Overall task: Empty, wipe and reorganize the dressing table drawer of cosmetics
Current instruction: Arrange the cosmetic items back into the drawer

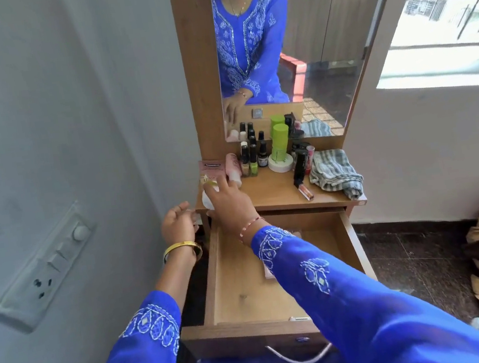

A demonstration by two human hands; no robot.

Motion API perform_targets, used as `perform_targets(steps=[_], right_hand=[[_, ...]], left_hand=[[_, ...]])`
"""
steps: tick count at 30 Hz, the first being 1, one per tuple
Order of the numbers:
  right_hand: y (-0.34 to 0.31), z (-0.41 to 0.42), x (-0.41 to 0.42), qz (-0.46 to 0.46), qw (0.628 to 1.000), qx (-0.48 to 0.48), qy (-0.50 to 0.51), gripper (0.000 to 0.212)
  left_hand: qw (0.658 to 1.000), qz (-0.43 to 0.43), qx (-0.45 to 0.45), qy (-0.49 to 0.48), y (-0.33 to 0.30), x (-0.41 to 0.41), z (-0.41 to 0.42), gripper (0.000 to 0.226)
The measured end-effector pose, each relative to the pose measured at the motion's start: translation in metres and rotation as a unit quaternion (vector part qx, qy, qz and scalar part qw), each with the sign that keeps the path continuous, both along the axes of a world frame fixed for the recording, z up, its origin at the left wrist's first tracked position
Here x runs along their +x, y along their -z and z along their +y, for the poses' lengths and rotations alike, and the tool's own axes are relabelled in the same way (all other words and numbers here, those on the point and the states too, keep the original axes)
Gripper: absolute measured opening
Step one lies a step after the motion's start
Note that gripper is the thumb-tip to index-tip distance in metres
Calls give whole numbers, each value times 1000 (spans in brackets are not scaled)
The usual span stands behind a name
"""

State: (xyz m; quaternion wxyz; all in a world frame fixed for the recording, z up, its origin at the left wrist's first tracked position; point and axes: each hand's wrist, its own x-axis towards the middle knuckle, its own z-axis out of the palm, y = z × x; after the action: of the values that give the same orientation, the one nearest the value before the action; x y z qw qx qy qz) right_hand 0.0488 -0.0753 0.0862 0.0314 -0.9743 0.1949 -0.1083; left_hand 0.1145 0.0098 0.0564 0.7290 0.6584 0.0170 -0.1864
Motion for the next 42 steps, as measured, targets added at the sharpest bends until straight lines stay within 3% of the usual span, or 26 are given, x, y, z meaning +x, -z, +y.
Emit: perform_targets(steps=[13, 21, 31, 34, 39, 42], right_hand=[[14, -3, 1, -33, 996, -78, 12, 39], [26, -4, -20, -111, 987, -108, -32, 25], [36, 7, -65, -198, 964, -146, -99, 27], [44, 13, -78, -198, 964, -129, -125, 42], [39, 20, -95, -179, 972, -9, -151, 40], [31, 17, -109, -218, 965, -28, -145, 41]], left_hand=[[999, 30, -6, 30, 2, -10, 3, 25], [996, 52, -18, 74, 4, -15, 3, 28], [988, 56, -61, 129, -9, -30, 7, 30], [988, 44, -67, 133, -14, -42, 7, 25], [989, 46, -84, 111, -10, -55, 14, 28], [985, -13, -56, 165, -7, -53, 22, 26]])
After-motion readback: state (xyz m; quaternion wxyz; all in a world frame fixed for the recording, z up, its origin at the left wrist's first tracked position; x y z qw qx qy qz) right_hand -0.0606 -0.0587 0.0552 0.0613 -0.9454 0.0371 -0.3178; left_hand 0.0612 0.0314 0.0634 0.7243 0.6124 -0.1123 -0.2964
